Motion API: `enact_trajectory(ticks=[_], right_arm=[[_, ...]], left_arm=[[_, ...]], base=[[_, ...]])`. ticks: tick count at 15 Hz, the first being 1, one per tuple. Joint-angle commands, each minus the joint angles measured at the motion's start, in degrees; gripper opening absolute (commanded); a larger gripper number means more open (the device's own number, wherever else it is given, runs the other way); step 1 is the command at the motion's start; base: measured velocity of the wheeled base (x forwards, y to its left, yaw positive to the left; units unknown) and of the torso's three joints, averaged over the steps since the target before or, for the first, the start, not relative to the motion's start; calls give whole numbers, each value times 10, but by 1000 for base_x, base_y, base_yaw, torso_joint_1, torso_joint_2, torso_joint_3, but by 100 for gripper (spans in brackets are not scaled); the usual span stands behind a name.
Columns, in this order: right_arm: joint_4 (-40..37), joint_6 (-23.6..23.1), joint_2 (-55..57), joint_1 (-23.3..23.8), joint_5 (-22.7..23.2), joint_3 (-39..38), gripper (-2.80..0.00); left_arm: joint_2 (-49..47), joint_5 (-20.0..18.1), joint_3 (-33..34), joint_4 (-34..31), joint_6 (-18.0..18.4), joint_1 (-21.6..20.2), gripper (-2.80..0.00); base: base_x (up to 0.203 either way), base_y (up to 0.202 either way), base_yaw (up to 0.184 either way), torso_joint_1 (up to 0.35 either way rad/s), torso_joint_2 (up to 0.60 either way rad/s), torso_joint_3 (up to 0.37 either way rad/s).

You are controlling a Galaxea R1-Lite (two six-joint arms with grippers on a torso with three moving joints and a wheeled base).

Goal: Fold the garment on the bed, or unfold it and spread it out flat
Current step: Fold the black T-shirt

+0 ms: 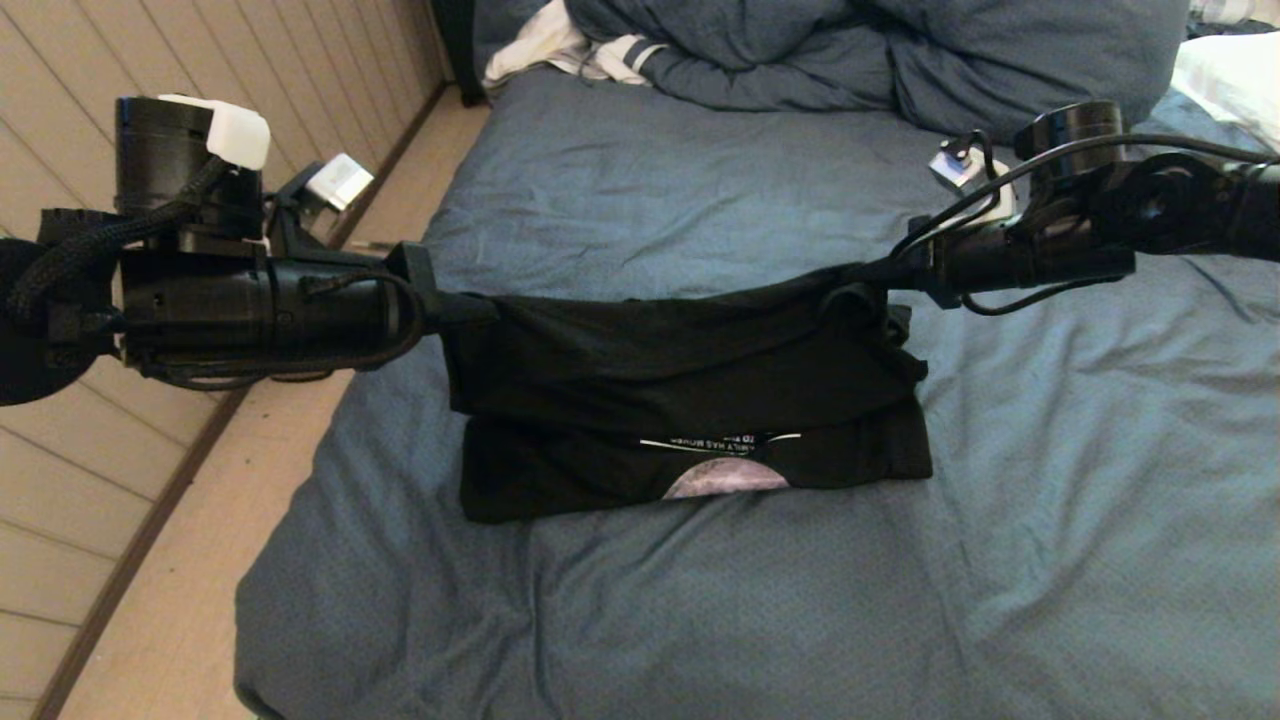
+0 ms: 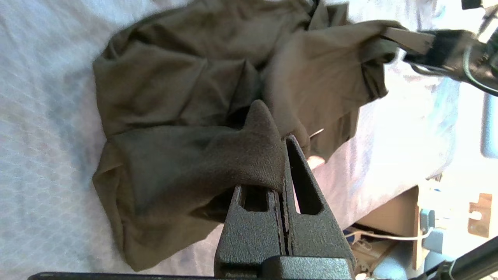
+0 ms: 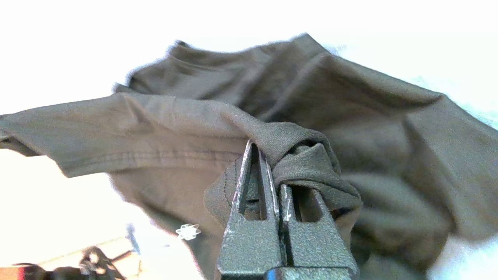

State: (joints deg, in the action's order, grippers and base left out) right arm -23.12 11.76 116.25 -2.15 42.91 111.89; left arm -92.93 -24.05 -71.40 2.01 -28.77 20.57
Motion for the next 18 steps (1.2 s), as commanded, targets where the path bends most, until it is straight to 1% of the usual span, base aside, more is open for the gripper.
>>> enact_trajectory(ticks=[1, 3, 6, 8, 12, 14, 18], right_arm=[[-4, 8, -56, 0, 3, -15, -280], [-3, 9, -106, -2, 3, -62, -280], [1, 5, -182, -5, 3, -161, -280], [3, 2, -227, -4, 2, -220, -280], [3, -22, -305, 0, 1, -331, -280], [1, -27, -342, 6, 1, -365, -280], [-11, -35, -413, 23, 1, -419, -280]], left_arm=[[33, -1, -16, -35, -2, -7, -280], [67, -1, -8, -53, -1, -6, -280], [113, -1, 6, -111, 0, 7, -280], [140, -1, 27, -123, 1, 19, -280], [176, -1, 80, -141, 1, 41, -280], [198, -1, 91, -145, 0, 58, -280], [237, -2, 93, -206, -2, 81, -280]], base=[[0, 0, 0, 0, 0, 0], [0, 0, 0, 0, 0, 0], [0, 0, 0, 0, 0, 0], [0, 0, 0, 0, 0, 0], [0, 0, 0, 0, 0, 0], [0, 0, 0, 0, 0, 0], [0, 0, 0, 0, 0, 0]])
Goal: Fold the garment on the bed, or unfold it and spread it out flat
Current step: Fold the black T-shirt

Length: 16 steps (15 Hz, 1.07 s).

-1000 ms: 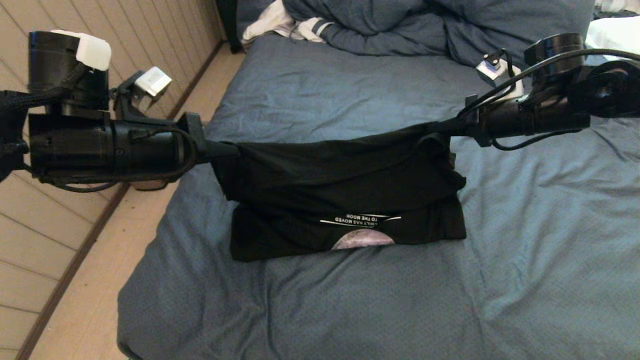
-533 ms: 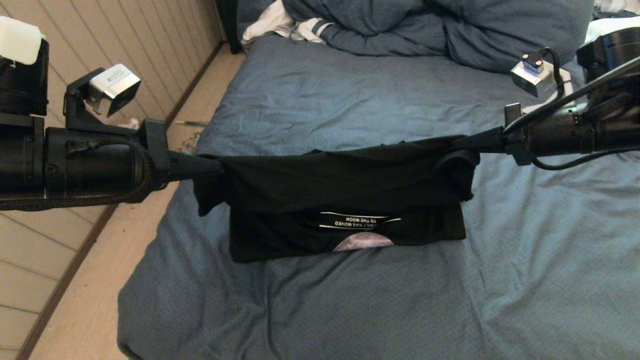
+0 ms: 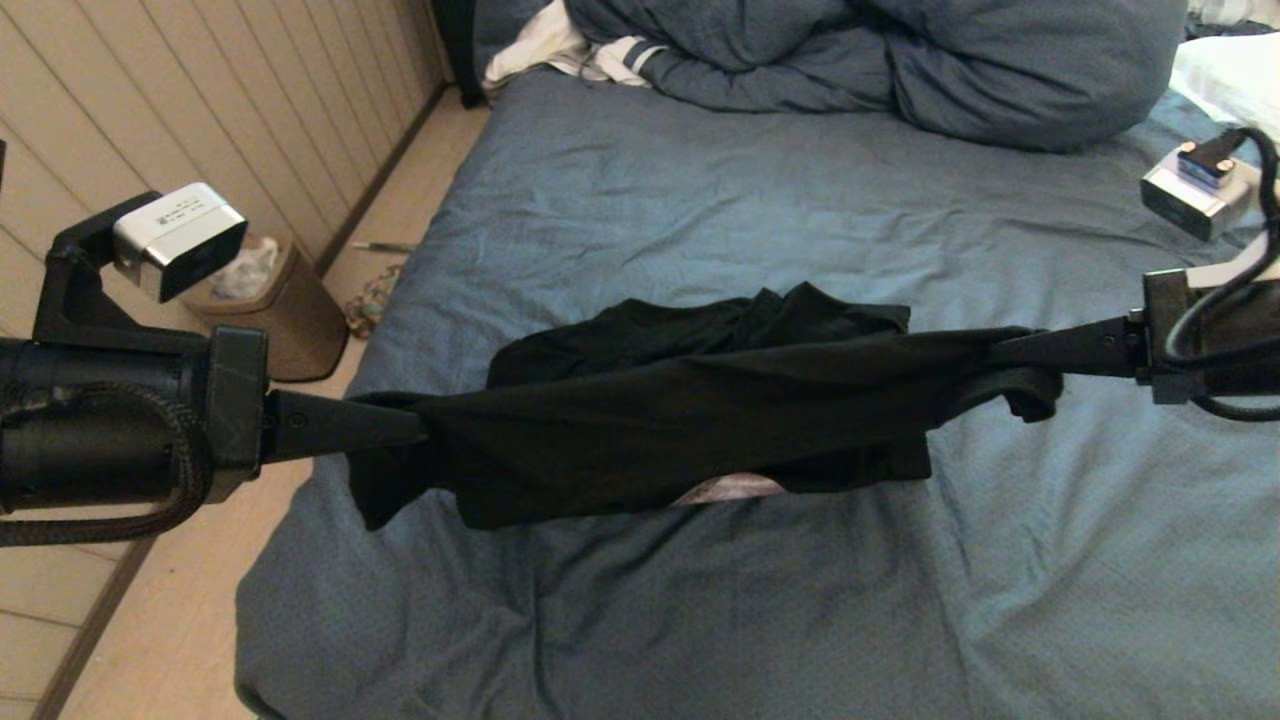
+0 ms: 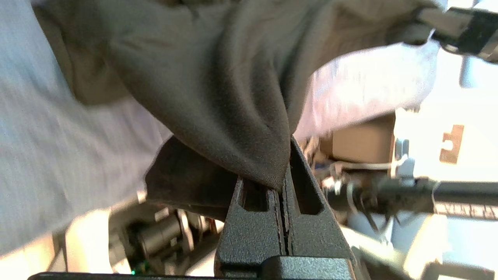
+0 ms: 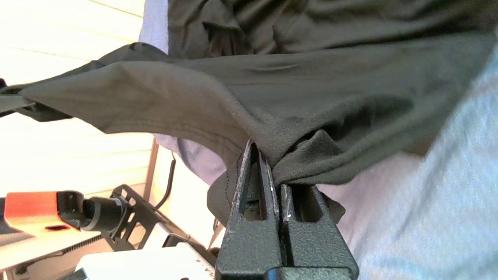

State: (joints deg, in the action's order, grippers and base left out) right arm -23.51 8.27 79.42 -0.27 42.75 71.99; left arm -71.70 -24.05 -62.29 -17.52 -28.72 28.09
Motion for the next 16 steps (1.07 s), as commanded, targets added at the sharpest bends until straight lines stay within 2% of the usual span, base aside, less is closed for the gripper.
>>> enact_trajectory(ticks=[1, 5, 8, 11, 16], right_arm=[[-31, 0, -59, 3, 2, -25, -280], [-117, -15, -104, 3, 2, -33, -280], [-144, -16, -150, 1, 2, -53, -280], [-187, -36, -191, 0, -15, -77, -280], [-233, -42, -241, -5, -22, -98, -280]], left_arm=[[33, -2, 5, -25, -4, 7, -280], [68, -4, 13, -78, -6, 16, -280], [95, -5, 18, -116, -15, 55, -280], [117, -4, 33, -126, -42, 76, -280], [133, -5, 35, -149, -57, 104, -280]], base=[[0, 0, 0, 0, 0, 0], [0, 0, 0, 0, 0, 0], [0, 0, 0, 0, 0, 0], [0, 0, 0, 0, 0, 0], [0, 0, 0, 0, 0, 0]])
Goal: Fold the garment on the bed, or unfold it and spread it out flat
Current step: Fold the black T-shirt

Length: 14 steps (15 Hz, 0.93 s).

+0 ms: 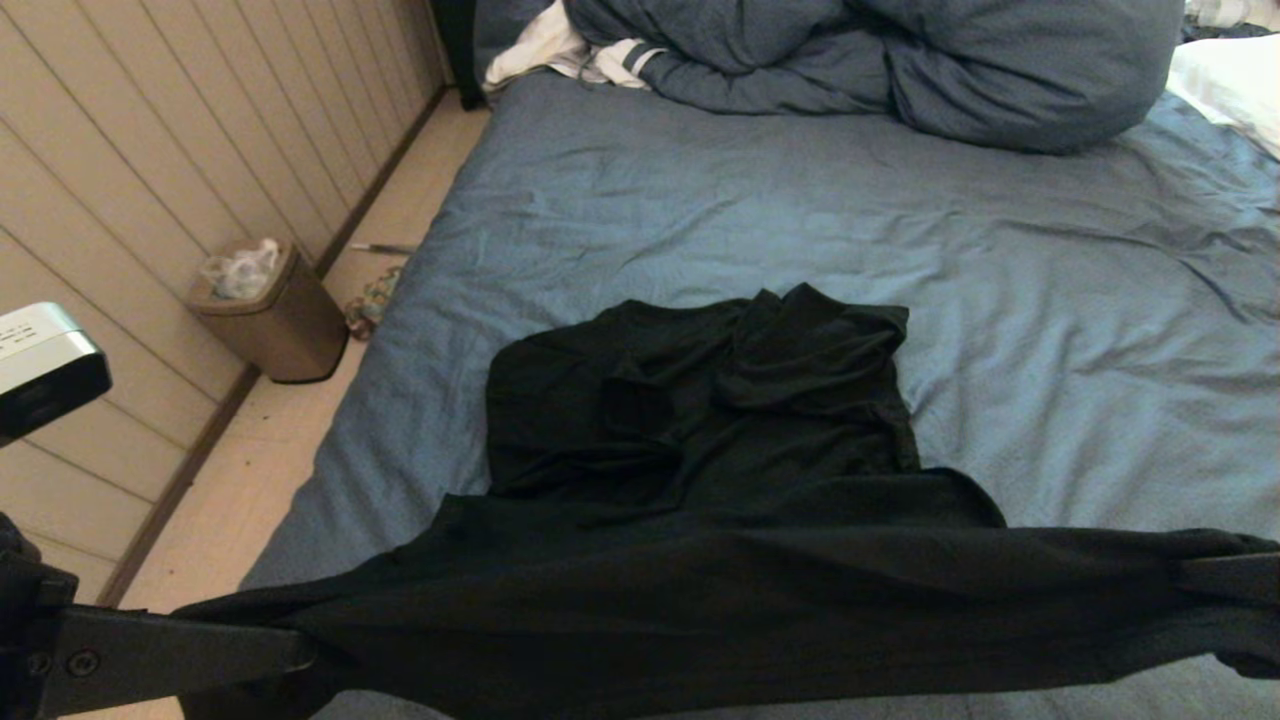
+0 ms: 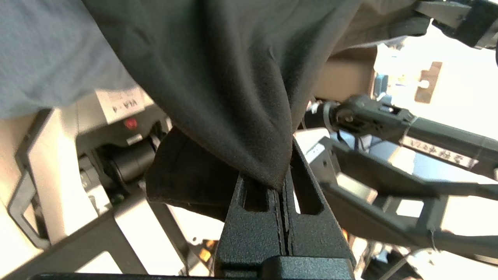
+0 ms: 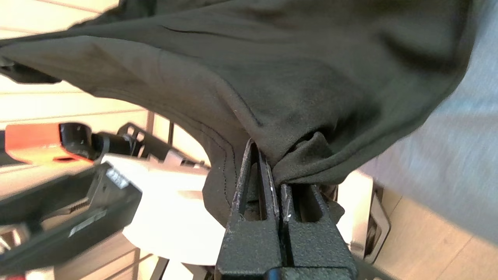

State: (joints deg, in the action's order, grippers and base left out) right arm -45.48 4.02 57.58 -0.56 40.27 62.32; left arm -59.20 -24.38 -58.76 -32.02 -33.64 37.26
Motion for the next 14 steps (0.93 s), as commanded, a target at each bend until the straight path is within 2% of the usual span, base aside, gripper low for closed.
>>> enact_trajectory(ticks=[1, 3, 4, 9, 14], right_arm=[[-24, -1, -32, -5, 3, -2, -280], [-57, 0, -54, -12, 2, 0, -280], [-77, -1, -62, -14, 1, 1, -280], [-134, -2, -104, -17, -26, 5, -280], [-181, -14, -150, -33, -42, -4, -280]], left_arm=[[13, -1, -2, -10, -17, 25, -280], [22, -2, 1, -23, -49, 49, -280], [27, -4, 5, -27, -54, 52, -280], [47, -57, 6, -88, -56, 54, -280], [63, -68, 10, -140, -54, 59, -280]], base=[[0, 0, 0, 0, 0, 0], [0, 0, 0, 0, 0, 0], [0, 0, 0, 0, 0, 0], [0, 0, 0, 0, 0, 0], [0, 0, 0, 0, 0, 0]])
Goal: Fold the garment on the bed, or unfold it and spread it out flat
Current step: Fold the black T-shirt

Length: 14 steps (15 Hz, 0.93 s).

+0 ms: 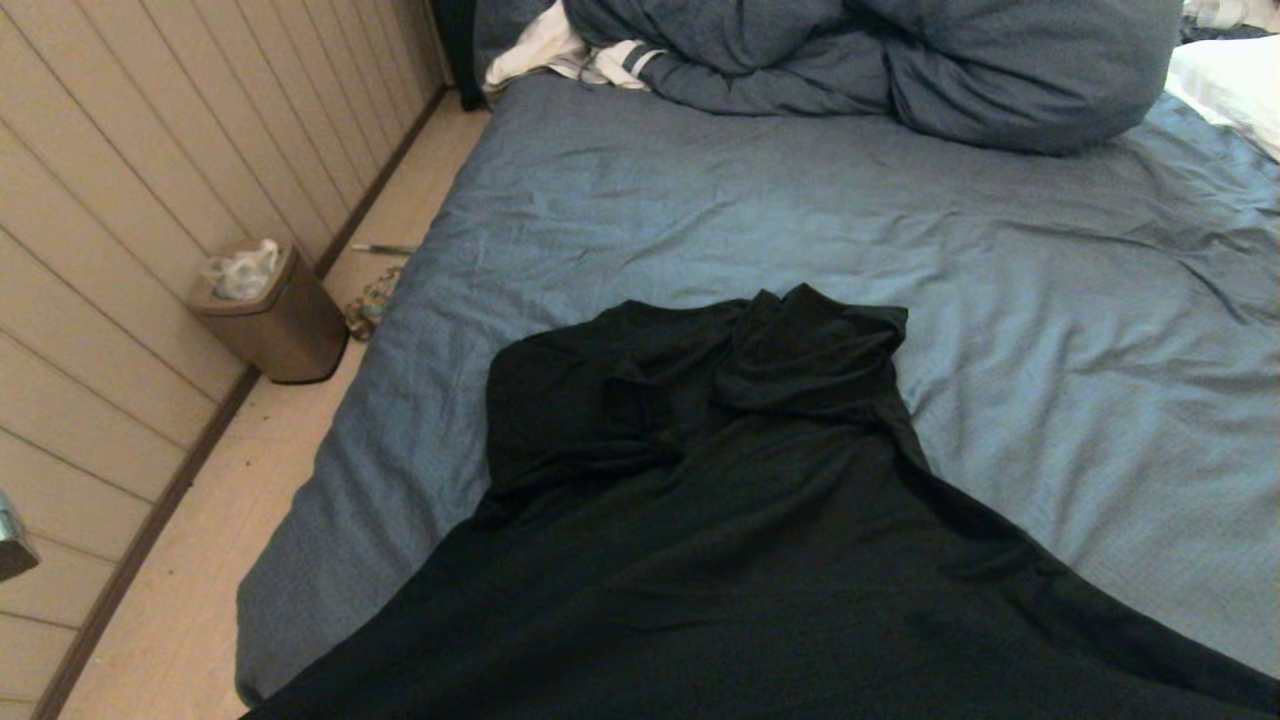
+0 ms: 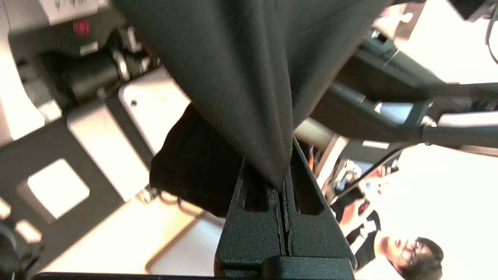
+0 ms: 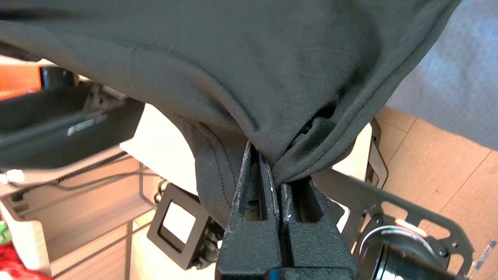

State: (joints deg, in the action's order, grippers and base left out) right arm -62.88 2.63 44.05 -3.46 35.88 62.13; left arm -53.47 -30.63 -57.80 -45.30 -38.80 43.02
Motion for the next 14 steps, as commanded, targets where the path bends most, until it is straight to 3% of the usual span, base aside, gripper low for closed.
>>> enact_trajectory(ticks=[1, 3, 9, 11, 14], right_arm=[[-11, 0, -18, -4, 2, -1, -280], [-19, 0, -24, -4, 2, -2, -280], [-33, 0, -43, -4, 2, -9, -280], [-19, 0, -28, -2, -1, -8, -280], [56, 1, 37, 3, -31, -11, -280]], left_arm=[[11, -22, 1, -16, 0, 1, -280], [16, -50, 1, -28, 2, 1, -280], [15, -49, 1, -29, 2, 1, -280], [5, -27, -8, -16, 0, 1, -280], [-40, 44, -15, 42, 5, -4, -280]], base=[[0, 0, 0, 0, 0, 0], [0, 0, 0, 0, 0, 0], [0, 0, 0, 0, 0, 0], [0, 0, 0, 0, 0, 0], [0, 0, 0, 0, 0, 0]])
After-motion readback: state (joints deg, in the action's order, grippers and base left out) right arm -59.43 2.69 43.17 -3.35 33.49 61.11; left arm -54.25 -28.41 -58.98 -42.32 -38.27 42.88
